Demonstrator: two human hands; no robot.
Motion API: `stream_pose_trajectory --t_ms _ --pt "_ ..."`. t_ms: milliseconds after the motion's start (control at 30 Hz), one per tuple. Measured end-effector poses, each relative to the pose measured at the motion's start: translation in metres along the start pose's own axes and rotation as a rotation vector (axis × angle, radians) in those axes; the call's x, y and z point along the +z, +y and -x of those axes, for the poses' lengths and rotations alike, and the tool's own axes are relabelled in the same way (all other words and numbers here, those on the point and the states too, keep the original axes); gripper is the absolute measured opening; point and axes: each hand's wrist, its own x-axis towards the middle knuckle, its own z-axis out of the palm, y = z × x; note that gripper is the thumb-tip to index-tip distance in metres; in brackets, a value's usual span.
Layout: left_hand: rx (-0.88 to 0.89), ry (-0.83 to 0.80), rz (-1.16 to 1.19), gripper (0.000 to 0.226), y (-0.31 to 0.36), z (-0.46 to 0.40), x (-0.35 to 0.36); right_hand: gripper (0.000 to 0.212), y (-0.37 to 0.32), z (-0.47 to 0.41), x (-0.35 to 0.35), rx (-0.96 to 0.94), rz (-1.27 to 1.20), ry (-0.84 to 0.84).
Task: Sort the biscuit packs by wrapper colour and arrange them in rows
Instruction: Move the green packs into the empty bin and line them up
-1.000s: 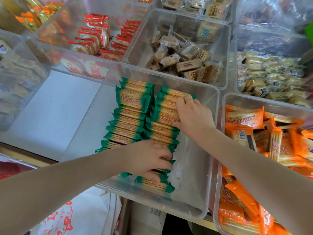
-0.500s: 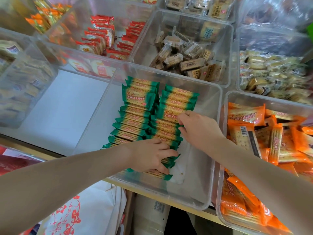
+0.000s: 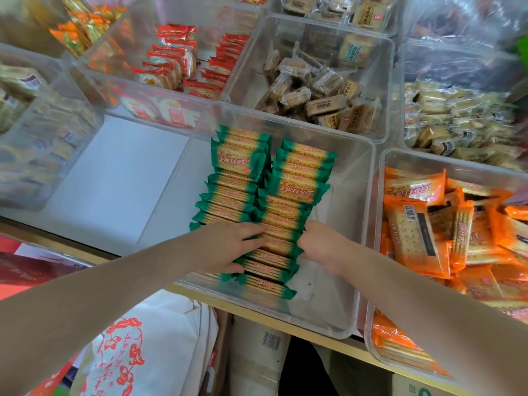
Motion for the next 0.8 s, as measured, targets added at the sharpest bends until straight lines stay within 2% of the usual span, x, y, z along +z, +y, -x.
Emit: stream_pose_trajectory --t_ms 67,133,167,233,300,333,400,467,667,800 --pt "0.01 0.015 0.076 0.071 0.001 0.003 -0.003 0.021 -0.002 0.005 -0.002 -0.014 0.039 -0.045" --pt "-0.009 0.078 0.081 0.068 -0.003 0.001 0.0 0.017 -0.006 0.011 -0.01 -0.085 0.251 -0.062" --pt "-0.01 0.099 0.082 0.067 -0.002 -0.001 -0.002 0.014 -0.011 0.013 -0.016 -0.148 0.419 0.024" --pt "-0.062 0.123 0.075 0.068 0.006 -0.009 -0.006 0.005 -0.018 0.02 -0.027 -0.324 0.713 0.374" --pt "-0.133 0.087 0.043 0.069 0.009 -0.018 -0.005 0.018 -0.022 0.019 -0.037 -0.473 0.778 0.64" --pt "-0.141 0.061 0.041 0.07 0.011 -0.021 -0.007 0.028 -0.022 0.015 -0.04 -0.501 0.804 0.686" --pt "-0.153 0.015 0.044 0.069 0.012 -0.027 -0.011 0.04 -0.02 0.006 -0.042 -0.491 0.867 0.669" --pt "-0.158 0.02 0.029 0.067 0.01 -0.029 -0.014 0.044 -0.02 0.001 -0.04 -0.465 0.896 0.649" --pt "-0.202 0.032 0.01 0.076 0.016 -0.032 -0.01 0.034 -0.025 -0.004 -0.038 -0.495 0.964 0.655" --pt "-0.225 0.066 0.016 0.071 0.017 -0.038 -0.007 0.034 -0.025 0.002 -0.036 -0.519 1.008 0.623"
